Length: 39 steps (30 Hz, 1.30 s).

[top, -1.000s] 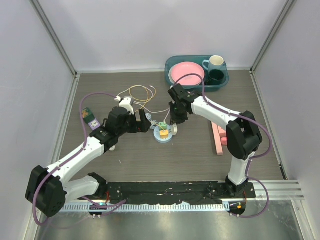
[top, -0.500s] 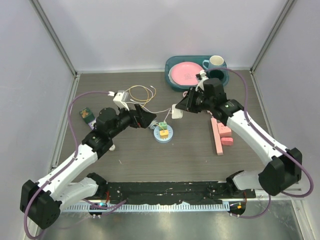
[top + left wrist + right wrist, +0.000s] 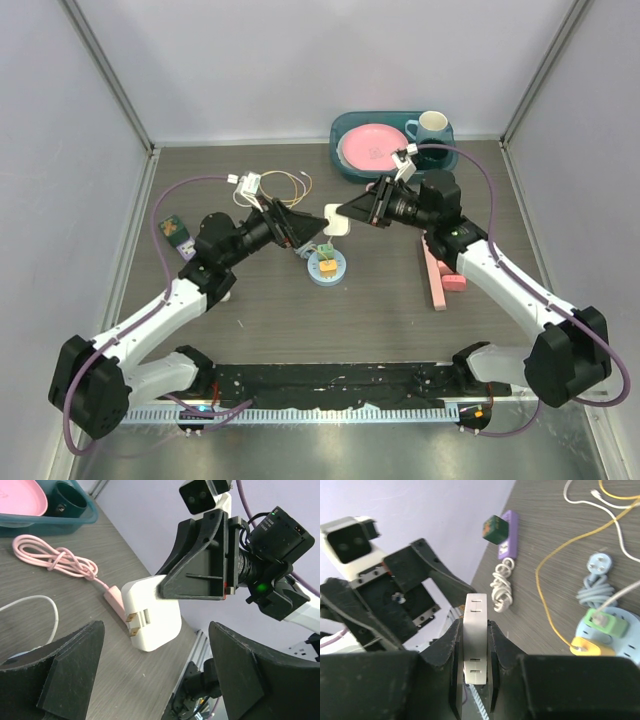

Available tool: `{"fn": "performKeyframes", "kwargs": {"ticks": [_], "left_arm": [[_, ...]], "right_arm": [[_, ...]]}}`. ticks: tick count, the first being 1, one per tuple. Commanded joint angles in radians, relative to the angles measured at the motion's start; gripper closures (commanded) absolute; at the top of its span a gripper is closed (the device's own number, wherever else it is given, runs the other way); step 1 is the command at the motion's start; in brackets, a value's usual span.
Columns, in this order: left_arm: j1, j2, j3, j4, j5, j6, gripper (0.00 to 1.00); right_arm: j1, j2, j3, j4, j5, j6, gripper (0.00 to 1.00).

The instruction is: Insert the plug

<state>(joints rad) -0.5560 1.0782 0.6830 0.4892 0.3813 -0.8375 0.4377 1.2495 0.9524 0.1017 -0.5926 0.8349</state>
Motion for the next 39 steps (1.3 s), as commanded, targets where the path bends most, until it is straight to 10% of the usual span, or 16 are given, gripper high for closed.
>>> {"fn": "performKeyframes", "kwargs": {"ticks": [1, 14, 27, 39], "left_arm": [[0.001, -0.001, -0.014, 0.106, 0.008, -0.052, 0.12], [0.001, 0.088, -0.039, 0.34, 0.053, -0.238, 0.33], [0.001, 0.1, -0.066, 0.466, 0.079, -0.302, 0.83], [0.001, 0.134, -0.077, 0.574, 0.074, -0.405, 1.0]], "right_arm": [[-0.004, -0.05, -0.004, 0.185, -0.078, 0.073, 0.99], [-0.004, -0.055, -0.053, 0.325, -0.134, 0.141, 0.99], [-0.034, -0.055, -0.132, 0.509, -0.174, 0.262, 0.99], [-0.034, -0.032, -0.162, 0.629, -0.17, 0.262, 0.9]]}}
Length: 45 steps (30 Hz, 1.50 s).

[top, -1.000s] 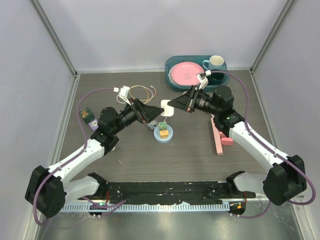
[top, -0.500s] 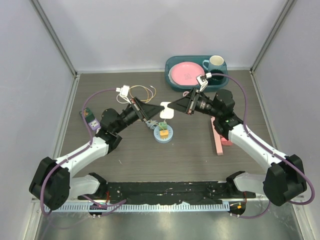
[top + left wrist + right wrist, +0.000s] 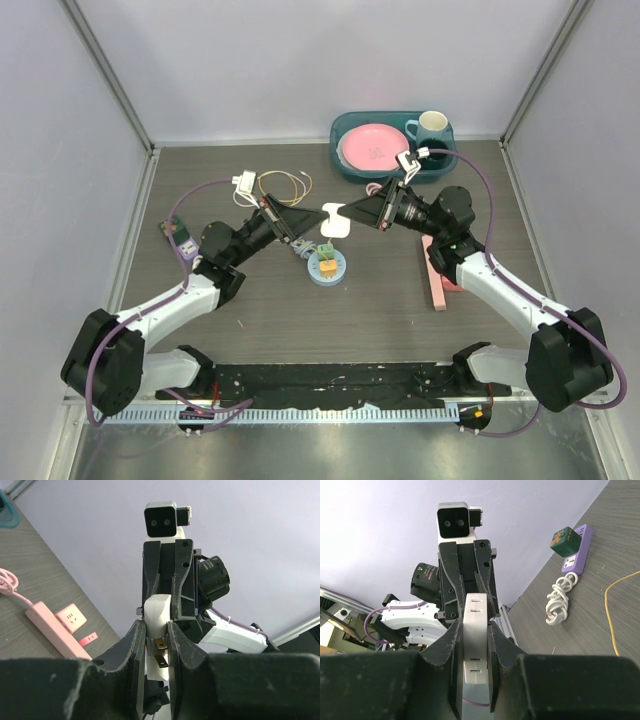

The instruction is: Insert the plug

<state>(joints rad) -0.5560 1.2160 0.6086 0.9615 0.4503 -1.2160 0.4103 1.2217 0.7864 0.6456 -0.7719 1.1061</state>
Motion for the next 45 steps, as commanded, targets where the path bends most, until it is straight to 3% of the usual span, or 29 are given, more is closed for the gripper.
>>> {"fn": "performKeyframes", "kwargs": {"ticks": [1, 3, 4, 7, 10, 18, 34, 38, 39, 41, 43, 45], "left_arm": [[0.001, -0.004, -0.004, 0.102, 0.001, -0.03, 1.0], [0.001, -0.004, -0.004, 0.102, -0.016, -0.042, 1.0], [0.001, -0.004, -0.006, 0.102, -0.021, -0.045, 1.0], [0.001, -0.003, -0.009, 0.1, -0.047, -0.053, 1.0], [0.001, 0.002, -0.007, 0.1, -0.068, -0.056, 1.0], [-0.008, 0.004, -0.007, 0.1, -0.148, -0.063, 1.0], [-0.042, -0.024, -0.041, 0.1, -0.268, -0.06, 1.0], [-0.045, -0.027, -0.044, 0.108, -0.271, -0.053, 1.0], [-0.045, -0.029, -0.049, 0.109, -0.272, -0.051, 0.99], [-0.045, -0.029, -0.056, 0.12, -0.275, -0.048, 0.96], [-0.045, -0.027, -0.075, 0.141, -0.277, -0.04, 0.91], [-0.045, -0.024, -0.096, 0.163, -0.277, -0.04, 0.79]], "right_arm": [[-0.007, -0.005, 0.005, 0.078, 0.011, -0.021, 0.77], [-0.005, -0.01, 0.011, 0.043, 0.017, -0.043, 0.65], [-0.005, -0.011, 0.013, 0.032, 0.026, -0.058, 0.54], [-0.001, -0.013, 0.011, 0.025, 0.037, -0.071, 0.4], [0.013, -0.008, 0.01, 0.022, 0.048, -0.077, 0.35], [0.09, 0.018, 0.011, 0.055, 0.105, -0.1, 0.36], [0.124, 0.027, 0.011, 0.071, 0.21, -0.118, 0.5], [0.124, 0.019, 0.007, 0.071, 0.212, -0.117, 0.72], [0.124, 0.015, 0.005, 0.068, 0.214, -0.12, 0.86], [0.124, 0.007, 0.008, 0.049, 0.221, -0.13, 0.97], [0.124, -0.005, 0.007, 0.026, 0.227, -0.138, 0.99], [0.124, -0.013, 0.008, 0.016, 0.229, -0.147, 0.99]]}}
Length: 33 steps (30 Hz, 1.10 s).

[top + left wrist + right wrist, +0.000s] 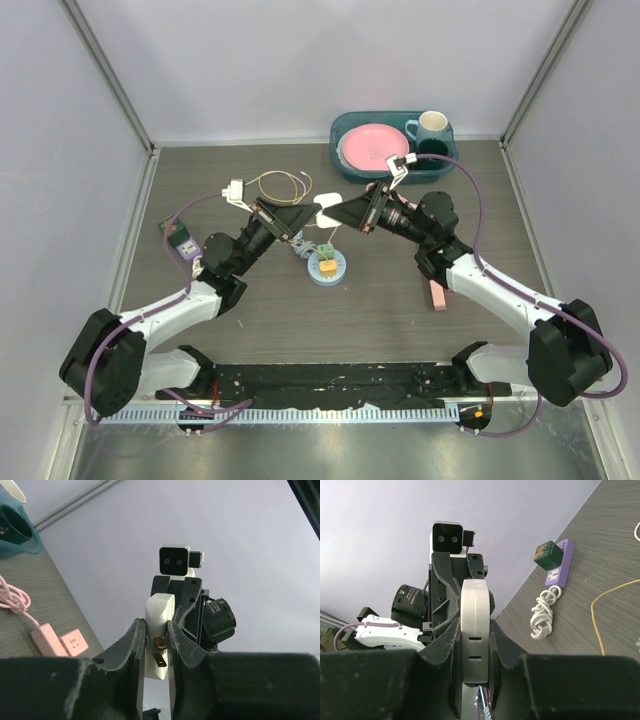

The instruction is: Insert the plug

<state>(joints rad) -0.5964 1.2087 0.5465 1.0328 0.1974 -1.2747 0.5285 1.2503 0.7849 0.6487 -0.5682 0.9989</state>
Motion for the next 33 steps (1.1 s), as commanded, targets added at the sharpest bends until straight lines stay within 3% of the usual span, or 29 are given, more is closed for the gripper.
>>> {"fn": "performKeyframes", "kwargs": {"ticks": [1, 2, 5, 8, 12, 13, 16, 18, 23, 33], "left_arm": [[-0.005, -0.011, -0.042, 0.117, -0.024, 0.017, 0.71], [-0.005, -0.009, -0.049, 0.13, -0.024, 0.017, 0.54], [-0.005, -0.008, -0.077, 0.173, -0.044, 0.024, 0.31], [-0.002, -0.021, -0.111, 0.19, -0.065, 0.049, 0.17], [0.009, -0.064, -0.152, 0.139, -0.073, 0.096, 0.15], [0.013, -0.08, -0.158, 0.091, -0.076, 0.113, 0.15], [0.017, -0.167, -0.163, -0.072, -0.088, 0.211, 0.14], [0.017, -0.231, -0.146, -0.157, -0.085, 0.294, 0.15], [0.017, -0.264, -0.097, -0.251, -0.018, 0.37, 0.16], [0.017, -0.147, -0.028, -0.103, 0.108, 0.261, 0.27]], "right_arm": [[0.005, -0.045, 0.011, 0.002, 0.025, -0.042, 0.99], [0.005, -0.049, 0.016, -0.003, 0.024, -0.045, 0.99], [0.002, -0.061, 0.026, -0.041, 0.024, -0.057, 0.99], [-0.005, -0.078, 0.049, -0.116, 0.016, -0.092, 0.99], [-0.018, -0.107, 0.125, -0.358, 0.048, -0.224, 0.99], [-0.018, -0.109, 0.149, -0.497, 0.074, -0.302, 0.99], [-0.018, -0.117, 0.229, -0.703, 0.119, -0.391, 0.99], [-0.018, -0.123, 0.255, -0.744, 0.125, -0.421, 0.99], [-0.018, -0.124, 0.238, -0.706, 0.074, -0.356, 0.99], [-0.016, -0.129, 0.168, -0.442, -0.012, -0.14, 0.99]]}}
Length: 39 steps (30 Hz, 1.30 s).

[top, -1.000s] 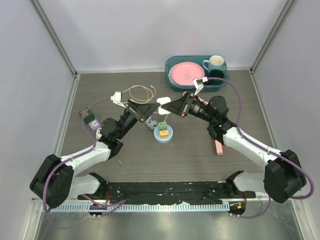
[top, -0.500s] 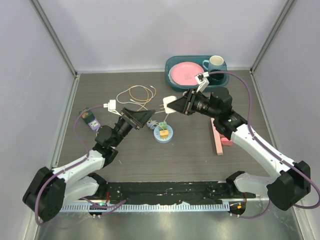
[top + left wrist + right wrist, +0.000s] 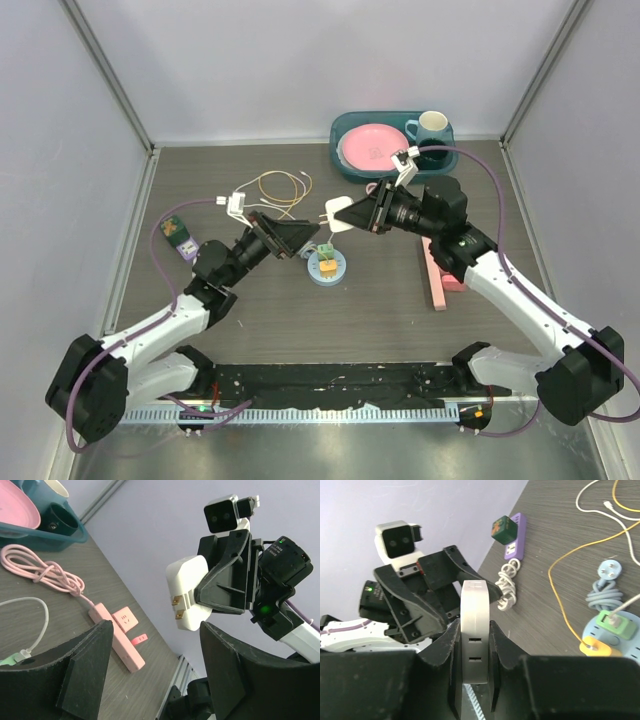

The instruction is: Insert the plug

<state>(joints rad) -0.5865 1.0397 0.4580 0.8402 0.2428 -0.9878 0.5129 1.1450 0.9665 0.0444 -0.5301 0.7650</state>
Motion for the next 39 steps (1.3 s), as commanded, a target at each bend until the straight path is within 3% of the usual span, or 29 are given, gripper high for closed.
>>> {"fn": "performKeyframes", "kwargs": {"ticks": [1, 24, 39], "left_arm": [[0.005, 0.028, 0.064, 0.097, 0.065, -0.032, 0.28], [0.005, 0.14, 0.08, 0.302, 0.076, -0.199, 0.59], [0.007, 0.178, 0.08, 0.37, 0.072, -0.241, 0.66]], "right_arm": [[-0.002, -0.024, -0.02, 0.175, -0.053, 0.112, 0.99], [-0.001, 0.005, -0.069, 0.339, -0.082, 0.215, 0.99], [-0.002, 0.035, -0.063, 0.362, -0.09, 0.223, 0.99]]}}
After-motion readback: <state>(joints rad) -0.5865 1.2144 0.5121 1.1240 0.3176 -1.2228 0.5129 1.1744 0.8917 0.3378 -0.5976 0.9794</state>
